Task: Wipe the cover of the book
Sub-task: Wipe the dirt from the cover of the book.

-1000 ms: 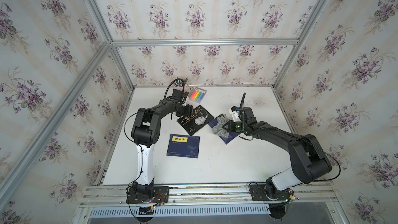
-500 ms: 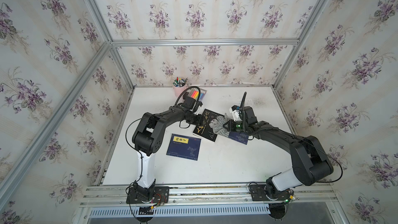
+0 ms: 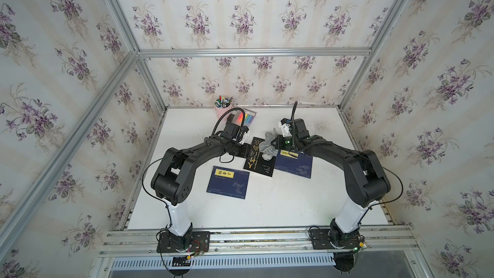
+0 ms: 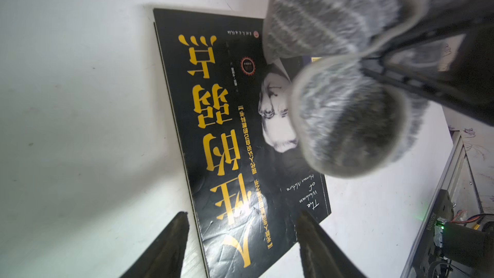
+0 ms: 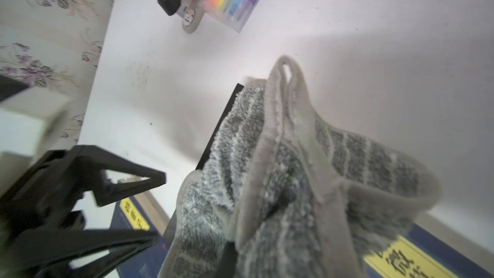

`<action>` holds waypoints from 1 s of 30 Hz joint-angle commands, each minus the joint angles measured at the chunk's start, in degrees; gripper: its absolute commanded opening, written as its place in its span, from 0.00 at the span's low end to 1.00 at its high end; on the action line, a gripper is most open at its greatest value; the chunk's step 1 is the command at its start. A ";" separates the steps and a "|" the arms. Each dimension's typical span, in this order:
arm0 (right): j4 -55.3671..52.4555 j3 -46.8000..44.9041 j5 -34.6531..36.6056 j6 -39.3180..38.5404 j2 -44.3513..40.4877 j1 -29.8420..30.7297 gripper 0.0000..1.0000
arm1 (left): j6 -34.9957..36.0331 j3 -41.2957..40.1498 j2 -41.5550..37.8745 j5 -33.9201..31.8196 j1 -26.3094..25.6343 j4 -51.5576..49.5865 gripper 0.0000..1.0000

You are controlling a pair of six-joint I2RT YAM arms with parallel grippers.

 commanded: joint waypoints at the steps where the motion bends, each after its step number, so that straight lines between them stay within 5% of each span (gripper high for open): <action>1: -3.70 1.68 2.90 0.08 3.55 1.44 0.00 | -0.13 -0.96 -1.16 0.54 0.07 1.37 0.56; 8: -0.32 -8.53 5.15 2.52 1.34 4.26 0.00 | -1.50 -3.60 -0.73 5.12 -0.27 5.21 0.17; 12: -0.03 -13.17 7.44 3.13 -0.80 6.30 0.00 | -1.89 -1.91 3.26 4.02 -1.94 4.63 0.05; 21: -0.87 -18.98 11.23 6.05 -2.94 15.49 0.00 | -3.63 0.83 10.03 0.98 -3.72 3.36 0.00; 30: 0.57 -22.17 11.75 7.78 -5.84 16.64 0.00 | -4.41 -0.47 10.82 -1.57 -3.63 3.42 0.00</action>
